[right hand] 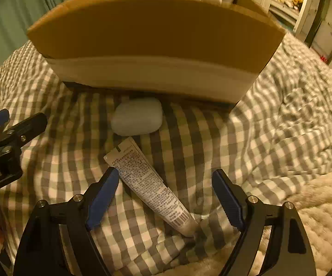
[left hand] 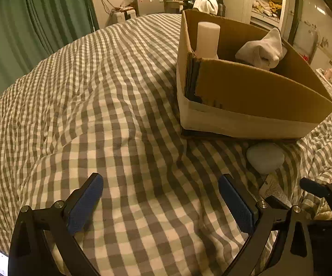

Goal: Organize objects
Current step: 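Lower the right tool to the white tube and close on it, then grasp the white earbud case with the left tool while the right tool holds the tube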

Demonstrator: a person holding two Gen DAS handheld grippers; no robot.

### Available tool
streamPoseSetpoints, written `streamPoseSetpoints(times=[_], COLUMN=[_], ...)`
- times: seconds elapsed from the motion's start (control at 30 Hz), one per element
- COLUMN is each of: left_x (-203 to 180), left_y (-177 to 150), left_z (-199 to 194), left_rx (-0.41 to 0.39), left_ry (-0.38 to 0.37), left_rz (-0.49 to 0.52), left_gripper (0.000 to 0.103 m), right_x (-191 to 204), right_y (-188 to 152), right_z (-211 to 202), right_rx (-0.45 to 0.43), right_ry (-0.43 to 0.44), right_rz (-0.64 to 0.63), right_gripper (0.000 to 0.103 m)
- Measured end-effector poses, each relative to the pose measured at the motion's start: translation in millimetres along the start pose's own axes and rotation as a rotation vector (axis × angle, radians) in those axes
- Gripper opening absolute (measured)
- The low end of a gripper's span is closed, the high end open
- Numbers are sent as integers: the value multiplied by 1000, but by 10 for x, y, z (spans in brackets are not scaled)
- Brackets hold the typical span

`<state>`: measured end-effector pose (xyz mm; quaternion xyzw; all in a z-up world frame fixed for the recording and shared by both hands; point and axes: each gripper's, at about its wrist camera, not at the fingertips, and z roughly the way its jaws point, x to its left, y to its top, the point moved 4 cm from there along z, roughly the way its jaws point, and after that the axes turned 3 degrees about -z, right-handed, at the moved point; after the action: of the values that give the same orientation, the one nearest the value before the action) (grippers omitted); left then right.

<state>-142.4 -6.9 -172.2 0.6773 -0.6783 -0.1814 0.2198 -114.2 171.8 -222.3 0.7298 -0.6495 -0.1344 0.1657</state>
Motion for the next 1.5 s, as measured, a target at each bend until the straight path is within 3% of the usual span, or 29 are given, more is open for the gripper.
streamPoseSetpoints(times=[0.07,0.17,0.37,0.43,0.53,0.7,0.87,1.07,1.27,1.33,1.4,1.5], left_x=[-22,-58,-90,-77,-93,-274,-702,-1085,-1234,-1256,-1288,-1318], left_y=[-4,-11,-31,-42,-53,-72,-95,-79,-83,-99,-117,-129], left_z=[30,43,14,-11,-50,-163,-145,7,237,295,337,314], left_rx=[7,9,-2,-6,-9,-38,-57,-37,-22,-15,-5,-12], left_ry=[2,6,8,3,-5,-32,-85,-119,-127,-141,-162,-168], left_rz=[6,18,41,38,38,65,101,117,129,116,118,148], left_gripper=[103,103,103,103,103,103,103,103,101,92,71,57], right_x=[-21,-20,61,56,-74,-273,-458,-591,-755,-769,-785,-806], right_y=[-3,-21,-79,-89,-63,-60,-76,-63,-6,1,-5,0], right_z=[49,84,103,68,-137,-521,-687,-561,-415,-382,-354,-305], right_rx=[15,31,54,41,-48,-166,-207,-172,-147,-138,-130,-119], right_ry=[24,42,47,34,13,-15,3,59,74,76,77,78], right_rz=[9,6,-38,-36,29,95,148,230,278,280,283,291], right_gripper=[65,62,39,30,12,12,12,12,12,12,12,12])
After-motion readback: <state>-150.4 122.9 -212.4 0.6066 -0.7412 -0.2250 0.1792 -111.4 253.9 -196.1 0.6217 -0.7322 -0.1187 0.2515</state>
